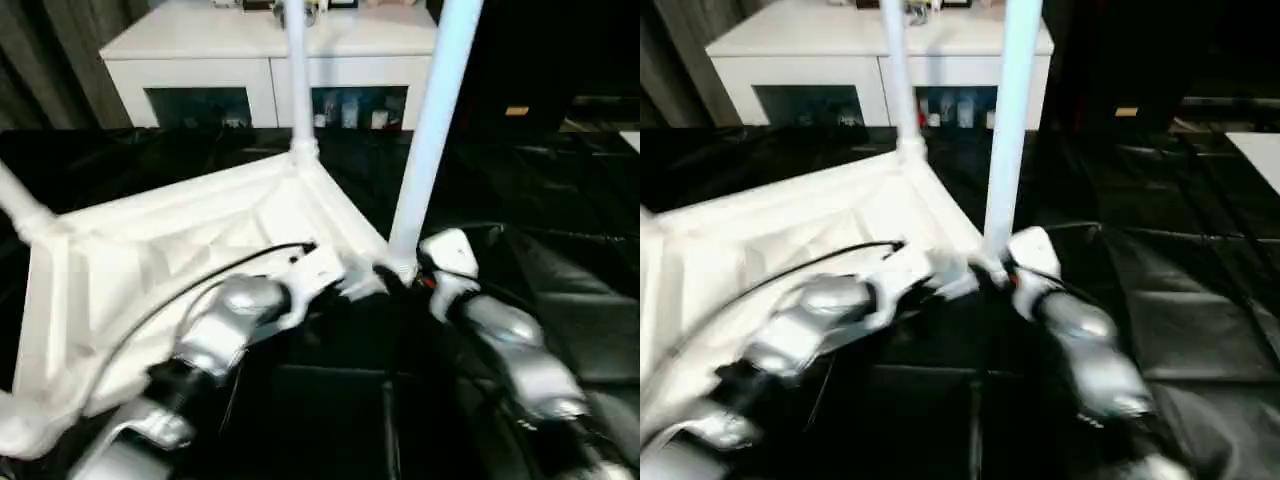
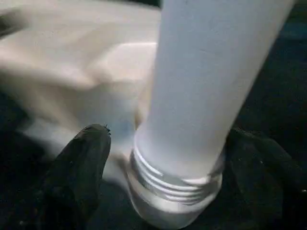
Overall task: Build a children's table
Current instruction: Rotate leg to tighten
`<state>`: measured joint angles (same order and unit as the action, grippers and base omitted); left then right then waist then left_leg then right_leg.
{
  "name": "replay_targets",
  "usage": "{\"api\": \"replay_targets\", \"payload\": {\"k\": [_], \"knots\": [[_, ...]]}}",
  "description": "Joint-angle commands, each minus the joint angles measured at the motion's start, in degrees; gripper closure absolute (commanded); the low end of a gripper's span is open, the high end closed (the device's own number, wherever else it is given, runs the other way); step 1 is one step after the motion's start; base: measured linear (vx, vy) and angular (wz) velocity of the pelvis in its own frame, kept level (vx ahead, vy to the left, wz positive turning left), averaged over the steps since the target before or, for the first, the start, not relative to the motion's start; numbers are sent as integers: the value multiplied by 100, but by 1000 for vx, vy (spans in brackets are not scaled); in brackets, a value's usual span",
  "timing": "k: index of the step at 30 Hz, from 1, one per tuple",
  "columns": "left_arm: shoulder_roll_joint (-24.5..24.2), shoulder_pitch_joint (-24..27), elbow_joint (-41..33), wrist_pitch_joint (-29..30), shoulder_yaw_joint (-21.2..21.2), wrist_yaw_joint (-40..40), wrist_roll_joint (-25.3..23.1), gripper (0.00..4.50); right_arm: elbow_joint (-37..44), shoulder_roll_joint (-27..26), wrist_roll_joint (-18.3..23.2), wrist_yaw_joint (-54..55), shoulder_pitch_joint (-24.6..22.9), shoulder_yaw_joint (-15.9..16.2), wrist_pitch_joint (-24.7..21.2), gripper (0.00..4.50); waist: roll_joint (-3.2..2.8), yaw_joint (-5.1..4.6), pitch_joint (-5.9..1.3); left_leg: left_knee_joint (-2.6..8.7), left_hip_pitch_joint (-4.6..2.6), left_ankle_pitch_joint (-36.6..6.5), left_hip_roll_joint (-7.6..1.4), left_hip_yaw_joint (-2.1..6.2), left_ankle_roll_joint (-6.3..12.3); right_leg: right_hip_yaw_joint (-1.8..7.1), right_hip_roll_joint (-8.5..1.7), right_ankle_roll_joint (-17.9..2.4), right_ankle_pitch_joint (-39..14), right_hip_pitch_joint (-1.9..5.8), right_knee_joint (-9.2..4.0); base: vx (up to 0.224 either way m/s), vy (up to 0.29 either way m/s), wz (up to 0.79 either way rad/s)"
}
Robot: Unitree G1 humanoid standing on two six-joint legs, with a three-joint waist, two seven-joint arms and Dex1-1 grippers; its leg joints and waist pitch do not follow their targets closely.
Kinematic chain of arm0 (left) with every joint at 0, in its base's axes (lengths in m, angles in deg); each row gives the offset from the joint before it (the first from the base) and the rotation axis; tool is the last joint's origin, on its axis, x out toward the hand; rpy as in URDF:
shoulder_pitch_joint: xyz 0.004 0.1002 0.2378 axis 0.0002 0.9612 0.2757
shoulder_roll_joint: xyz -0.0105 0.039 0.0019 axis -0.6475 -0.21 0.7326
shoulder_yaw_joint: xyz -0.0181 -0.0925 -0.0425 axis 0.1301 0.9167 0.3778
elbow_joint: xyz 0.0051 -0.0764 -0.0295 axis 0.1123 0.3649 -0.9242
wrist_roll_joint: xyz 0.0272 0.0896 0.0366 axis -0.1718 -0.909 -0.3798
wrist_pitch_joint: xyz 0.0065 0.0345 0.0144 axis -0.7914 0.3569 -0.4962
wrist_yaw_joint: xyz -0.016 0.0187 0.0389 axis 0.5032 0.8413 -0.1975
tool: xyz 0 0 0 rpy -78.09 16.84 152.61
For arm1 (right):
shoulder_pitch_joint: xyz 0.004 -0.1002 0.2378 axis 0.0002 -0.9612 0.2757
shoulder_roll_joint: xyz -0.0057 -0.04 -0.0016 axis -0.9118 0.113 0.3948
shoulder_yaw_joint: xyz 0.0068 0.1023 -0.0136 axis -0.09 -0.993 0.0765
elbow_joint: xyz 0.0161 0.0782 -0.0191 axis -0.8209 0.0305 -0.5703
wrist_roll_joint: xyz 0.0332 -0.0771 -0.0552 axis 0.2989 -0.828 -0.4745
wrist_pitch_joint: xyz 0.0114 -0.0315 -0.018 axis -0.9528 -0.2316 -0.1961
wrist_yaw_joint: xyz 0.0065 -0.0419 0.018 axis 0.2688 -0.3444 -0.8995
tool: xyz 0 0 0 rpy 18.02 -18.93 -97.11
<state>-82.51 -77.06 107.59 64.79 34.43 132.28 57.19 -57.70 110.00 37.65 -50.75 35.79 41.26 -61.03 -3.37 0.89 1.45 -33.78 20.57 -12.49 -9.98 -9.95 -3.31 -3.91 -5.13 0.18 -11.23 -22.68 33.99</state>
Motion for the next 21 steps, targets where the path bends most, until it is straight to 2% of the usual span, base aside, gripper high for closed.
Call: {"api": "replay_targets", "payload": {"k": [1, 2, 6, 9, 11, 16, 17, 20, 21], "knots": [[-195, 184, -125, -234, -204, 749, 221, 450, 366, 213, 266, -759, -154, 118, -204, 52, 85, 31, -253, 365, 56, -573, -296, 89, 897, 254, -327, -1566, -132, 323, -320, 0, 0, 0], [-288, 191, -170, -246, -201, 865, 250, 450, 449, 305, 297, -938, -222, 124, -263, 52, 80, 39, -266, 356, 36, -595, -304, 83, 926, 259, -330, -1613, -127, 311, -310, 0, 0, 0], [-484, 193, -318, -106, -110, 1129, 417, 450, 519, 448, 288, -1208, -269, 154, -311, 52, 87, 81, -253, 354, 26, -527, -323, 70, 908, 258, -328, -1678, -179, 281, -302, 0, 0, 0], [-558, 202, -376, -89, -93, 1213, 462, 450, 467, 450, 313, -1276, -207, 192, -324, 52, 83, 101, -242, 370, 20, -620, -322, 72, 762, 261, -332, -1643, -384, 281, -312, 0, 0, 0], [-584, 204, -370, -112, -91, 1253, 470, 450, 450, 480, 360, -1301, -175, 225, -341, 52, 94, 102, -250, 363, 24, -579, -311, 74, 709, 263, -331, -1624, -326, 293, -300, 0, 0, 0], [-613, 231, -381, -137, -85, 1356, 484, 450, 446, 437, 460, -1478, -156, 115, -462, 97, 102, 112, -271, 329, 33, -319, -300, 73, 812, 260, -331, -1671, 37, 309, -258, 0, 0, 0], [-611, 232, -384, -131, -83, 1359, 481, 450, 442, 430, 479, -1491, -156, 101, -478, 117, 105, 116, -268, 325, 32, -293, -299, 72, 836, 259, -331, -1677, 49, 307, -258, 0, 0, 0], [-612, 236, -381, -110, -79, 1386, 476, 450, 449, 437, 478, -1496, -152, 96, -483, 131, 99, 119, -266, 325, 25, -296, -305, 74, 841, 255, -328, -1683, -15, 303, -258, 0, 0, 0], [-610, 233, -373, -110, -81, 1385, 471, 450, 449, 434, 489, -1498, -152, 90, -488, 152, 100, 118, -266, 323, 27, -317, -303, 73, 835, 254, -328, -1681, -40, 307, -260, 0, 0, 0]]}}
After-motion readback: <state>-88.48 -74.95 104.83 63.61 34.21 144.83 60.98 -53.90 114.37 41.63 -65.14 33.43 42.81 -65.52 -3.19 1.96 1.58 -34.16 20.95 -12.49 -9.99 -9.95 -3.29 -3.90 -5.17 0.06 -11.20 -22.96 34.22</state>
